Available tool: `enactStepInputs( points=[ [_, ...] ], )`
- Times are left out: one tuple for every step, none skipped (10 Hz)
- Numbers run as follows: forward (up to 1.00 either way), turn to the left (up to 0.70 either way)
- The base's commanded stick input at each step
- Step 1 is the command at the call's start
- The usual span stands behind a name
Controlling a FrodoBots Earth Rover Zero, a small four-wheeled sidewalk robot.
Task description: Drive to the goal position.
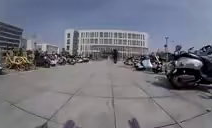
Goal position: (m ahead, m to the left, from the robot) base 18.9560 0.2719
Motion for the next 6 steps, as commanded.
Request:
enactStepInputs(
  points=[
    [1.00, 0.00],
    [1.00, 0.00],
    [1.00, 0.00],
    [1.00, 0.00],
    [1.00, 0.00],
    [1.00, 0.10]
  ],
)
